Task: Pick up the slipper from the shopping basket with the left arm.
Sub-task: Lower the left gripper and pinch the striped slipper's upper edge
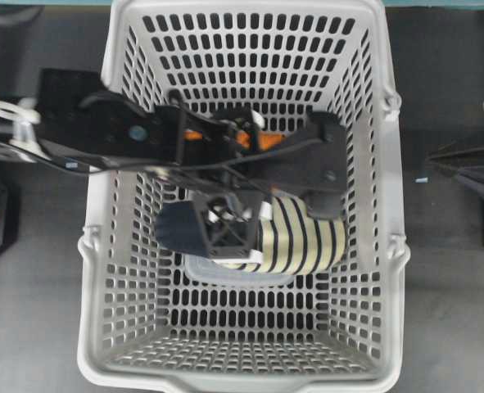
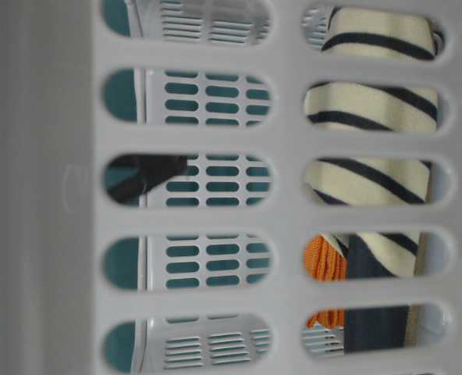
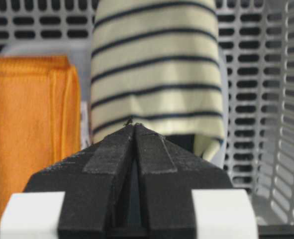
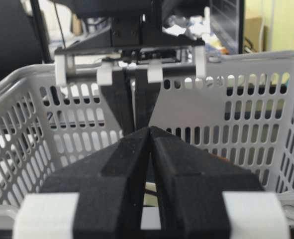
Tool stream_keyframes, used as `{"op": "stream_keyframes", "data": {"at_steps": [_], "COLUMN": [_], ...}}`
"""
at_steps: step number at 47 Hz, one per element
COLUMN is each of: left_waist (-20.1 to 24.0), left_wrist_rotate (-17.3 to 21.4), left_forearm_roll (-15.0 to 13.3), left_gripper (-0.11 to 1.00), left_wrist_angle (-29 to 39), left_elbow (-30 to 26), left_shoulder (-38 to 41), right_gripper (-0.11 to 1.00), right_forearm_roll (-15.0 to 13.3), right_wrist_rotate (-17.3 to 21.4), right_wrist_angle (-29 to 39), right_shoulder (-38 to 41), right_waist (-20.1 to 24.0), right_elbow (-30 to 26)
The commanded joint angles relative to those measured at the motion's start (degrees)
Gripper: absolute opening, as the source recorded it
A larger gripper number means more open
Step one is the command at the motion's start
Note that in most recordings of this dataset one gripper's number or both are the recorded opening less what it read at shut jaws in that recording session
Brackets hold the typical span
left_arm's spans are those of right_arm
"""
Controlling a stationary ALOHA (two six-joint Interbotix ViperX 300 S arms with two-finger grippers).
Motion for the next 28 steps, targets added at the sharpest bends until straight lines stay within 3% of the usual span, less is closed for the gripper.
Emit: {"op": "stream_keyframes", "data": {"at_steps": [1, 4, 11, 15, 18, 28], "left_waist": [-0.44, -0.62, -1.32, -1.49, -1.58, -1.58], "left_wrist_rotate": [0.18, 0.09, 0.09, 0.09, 0.09, -0.18], "left_forearm_roll": [0.18, 0.18, 0.18, 0.18, 0.18, 0.18], "left_gripper": [0.04, 0.18, 0.64, 0.85, 0.91, 0.90], "left_wrist_angle": [0.09, 0.53, 2.99, 3.52, 3.52, 3.25], "left_elbow": [-2.90, -3.60, -4.31, -4.31, -4.13, -3.16], "left_shoulder": [1.14, 2.29, 5.27, 6.68, 7.65, 10.72], "right_gripper": [0.00, 0.00, 0.00, 0.00, 0.00, 0.00], "right_forearm_roll": [0.18, 0.18, 0.18, 0.18, 0.18, 0.18], "right_wrist_rotate": [0.09, 0.09, 0.00, 0.00, 0.00, 0.00], "right_wrist_angle": [-0.35, -0.26, -0.26, -0.26, -0.26, -0.26], "right_shoulder": [0.26, 0.26, 0.26, 0.26, 0.26, 0.26], "right_waist": [0.00, 0.09, 0.00, 0.09, 0.00, 0.00], "right_elbow": [-0.35, -0.26, -0.18, -0.18, -0.09, 0.00]}}
